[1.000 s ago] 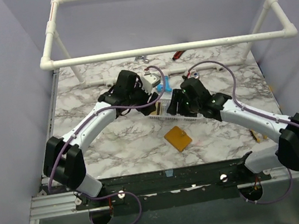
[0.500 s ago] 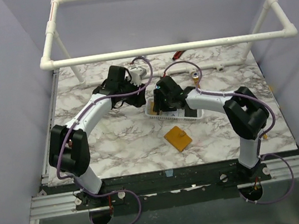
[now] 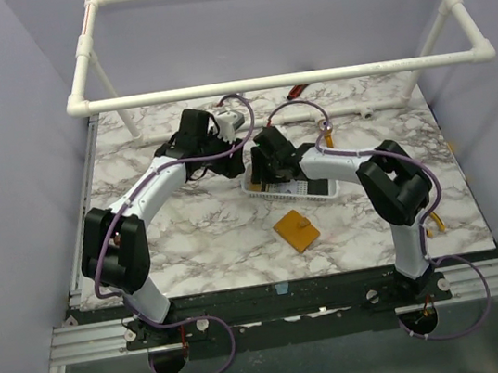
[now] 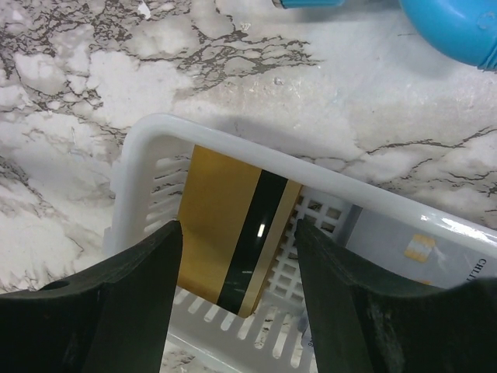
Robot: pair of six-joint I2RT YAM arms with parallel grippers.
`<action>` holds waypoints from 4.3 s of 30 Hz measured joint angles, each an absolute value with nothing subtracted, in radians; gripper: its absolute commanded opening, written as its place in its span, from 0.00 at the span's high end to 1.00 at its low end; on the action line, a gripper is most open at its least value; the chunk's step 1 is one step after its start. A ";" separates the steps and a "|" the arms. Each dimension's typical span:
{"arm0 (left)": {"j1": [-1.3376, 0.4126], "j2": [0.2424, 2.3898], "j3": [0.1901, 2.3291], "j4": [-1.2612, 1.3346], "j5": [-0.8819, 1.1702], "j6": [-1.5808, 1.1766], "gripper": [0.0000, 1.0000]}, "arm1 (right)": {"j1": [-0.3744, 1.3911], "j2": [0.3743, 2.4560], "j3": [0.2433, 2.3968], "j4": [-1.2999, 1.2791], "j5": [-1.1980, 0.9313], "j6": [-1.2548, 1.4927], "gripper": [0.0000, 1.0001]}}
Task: Put the credit cards into the card holder
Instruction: Pick up the credit card from the storage box.
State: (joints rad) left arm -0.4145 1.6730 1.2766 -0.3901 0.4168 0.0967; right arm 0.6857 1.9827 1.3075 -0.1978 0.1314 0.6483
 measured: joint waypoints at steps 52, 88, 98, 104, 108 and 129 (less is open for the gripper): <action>-0.414 1.812 1.276 -0.341 0.375 -0.022 0.50 | 0.659 1.857 1.114 0.063 0.011 0.760 0.48; -0.486 1.769 1.100 -0.292 0.347 -0.080 0.61 | 0.653 1.761 0.886 0.147 -0.056 0.780 0.49; -0.498 1.673 1.071 -0.327 0.389 -0.075 0.54 | 0.652 1.660 0.801 0.111 -0.055 0.774 0.49; -0.498 1.673 1.075 -0.328 0.397 -0.084 0.53 | 0.652 1.658 0.831 0.080 -0.059 0.764 0.47; -0.498 1.714 1.122 -0.326 0.402 -0.102 0.54 | 0.652 1.680 0.877 0.080 -0.061 0.758 0.39; -0.487 1.789 1.129 -0.271 0.421 -0.145 0.82 | 0.693 1.820 1.029 -0.005 0.018 0.740 0.39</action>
